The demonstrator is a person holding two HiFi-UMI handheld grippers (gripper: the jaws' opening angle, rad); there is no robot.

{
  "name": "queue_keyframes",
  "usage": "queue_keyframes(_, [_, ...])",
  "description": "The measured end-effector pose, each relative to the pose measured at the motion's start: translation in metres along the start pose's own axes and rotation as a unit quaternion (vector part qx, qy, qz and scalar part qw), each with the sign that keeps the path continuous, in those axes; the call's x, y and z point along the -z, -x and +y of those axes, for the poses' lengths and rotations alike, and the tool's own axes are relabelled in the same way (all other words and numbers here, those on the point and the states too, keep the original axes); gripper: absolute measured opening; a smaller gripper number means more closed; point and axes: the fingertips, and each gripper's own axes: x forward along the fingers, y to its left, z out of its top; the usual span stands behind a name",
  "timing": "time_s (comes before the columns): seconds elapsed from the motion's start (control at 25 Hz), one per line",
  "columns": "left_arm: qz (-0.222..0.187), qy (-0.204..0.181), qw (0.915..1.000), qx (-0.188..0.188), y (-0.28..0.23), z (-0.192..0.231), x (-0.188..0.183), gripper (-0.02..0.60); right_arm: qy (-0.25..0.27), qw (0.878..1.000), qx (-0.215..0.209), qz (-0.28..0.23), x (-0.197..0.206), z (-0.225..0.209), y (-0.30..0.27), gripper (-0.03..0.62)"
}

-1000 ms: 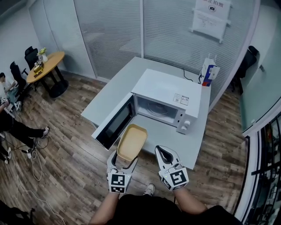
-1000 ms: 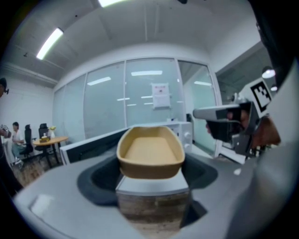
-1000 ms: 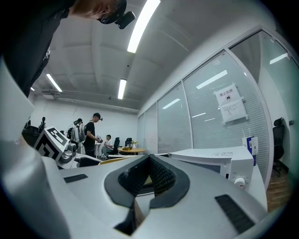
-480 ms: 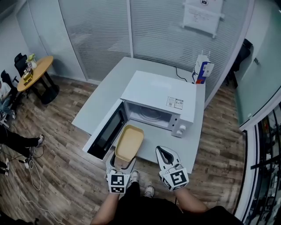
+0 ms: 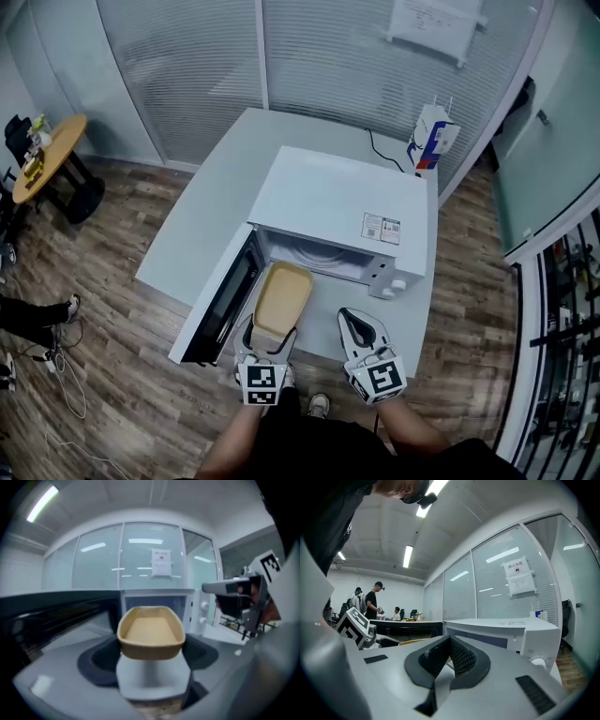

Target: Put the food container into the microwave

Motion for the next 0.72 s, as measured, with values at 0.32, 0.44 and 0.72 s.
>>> queue_keyframes(0.32, [0.015,-0.006,0.9997,0.02,-0.059,0.005,0.007,0.413,-0.009,0.999,0.032,0.038,0.033,-0.026,-0.021,0.006])
queue_keyframes(0.44, [0.013,-0.011,0.9995,0.028,-0.084,0.004,0.005,0.414,-0.012,0.998,0.039,0.045,0.041,-0.036,-0.03,0.006])
queue_keyframes(0.72, [0.003,-0.027,0.999,0.035,-0.134,0.003,0.009,0.414,-0.031,0.997,0.05,0.058,0.073,-0.046,-0.051,0.006])
